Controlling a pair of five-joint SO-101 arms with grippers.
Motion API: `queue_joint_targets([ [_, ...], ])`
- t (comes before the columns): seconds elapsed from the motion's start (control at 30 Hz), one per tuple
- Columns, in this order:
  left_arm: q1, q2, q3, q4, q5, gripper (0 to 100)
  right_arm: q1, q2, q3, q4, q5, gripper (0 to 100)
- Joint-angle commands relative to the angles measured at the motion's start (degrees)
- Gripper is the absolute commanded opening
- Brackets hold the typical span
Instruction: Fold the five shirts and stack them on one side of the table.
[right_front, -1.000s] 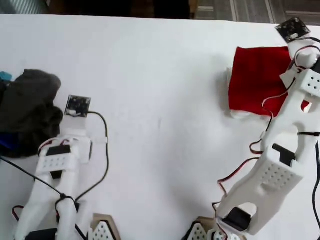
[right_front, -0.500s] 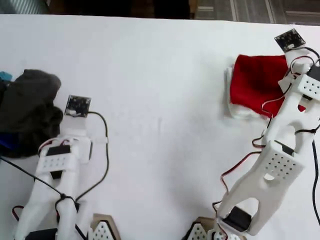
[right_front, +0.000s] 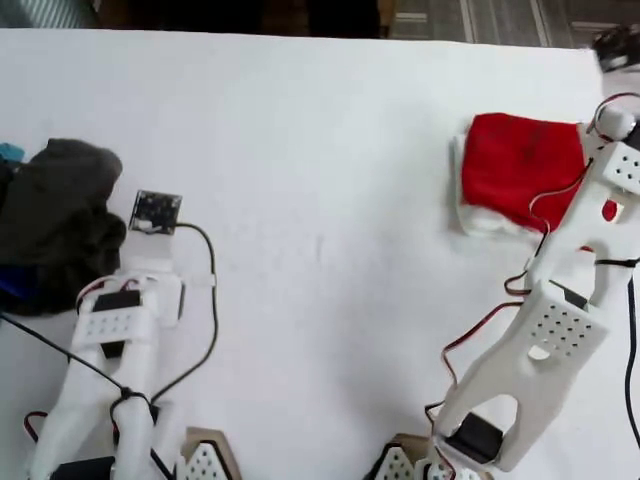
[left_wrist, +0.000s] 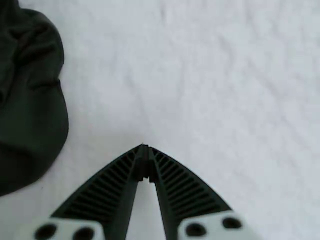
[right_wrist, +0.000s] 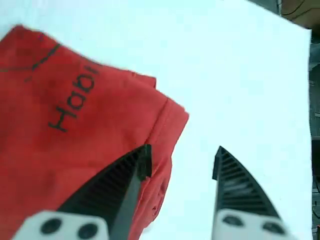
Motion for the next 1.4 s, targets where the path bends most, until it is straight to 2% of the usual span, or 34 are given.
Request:
queue_joint_targets([
  [0.0, -0.18, -1.32, -0.22, -0.97, 0.35, 3, -0.04, -0.48, -4.31, 0.04, -4.13, 19.7],
  [0.13, -0.18, -1.32, -0.22, -0.97, 0.35, 3, -0.75, -0.40, -4.13, 2.77, -3.78, 17.0],
  [0.27, -0.18, -1.32, -0.22, -0.97, 0.35, 3, -1.45, -0.40, -4.13, 7.52, -3.34, 1.0],
  [0.43, -0.18, -1.32, -0.22, -0.97, 0.35, 3, -0.13, -0.40, -4.13, 13.93, 0.18, 10.2],
  [0.6, -0.18, -1.32, -0.22, -0.97, 0.35, 3, 1.27, 3.12, -4.22, 17.54, 3.60, 10.5],
  [0.7, -0.18, -1.32, -0.22, -0.97, 0.35, 3, 2.77, 7.16, -4.75, 16.57, 4.40, 10.5],
  [0.9, -0.18, -1.32, -0.22, -0.97, 0.35, 3, 5.76, 13.32, -4.75, 5.76, 4.22, 10.5],
  [1.0, -0.18, -1.32, -0.22, -0.97, 0.35, 3, 5.93, 13.93, -4.84, 3.47, 4.22, 10.5],
  [1.37, -0.18, -1.32, -0.22, -0.97, 0.35, 3, 4.00, 4.26, -4.84, 7.96, 4.04, 10.8],
])
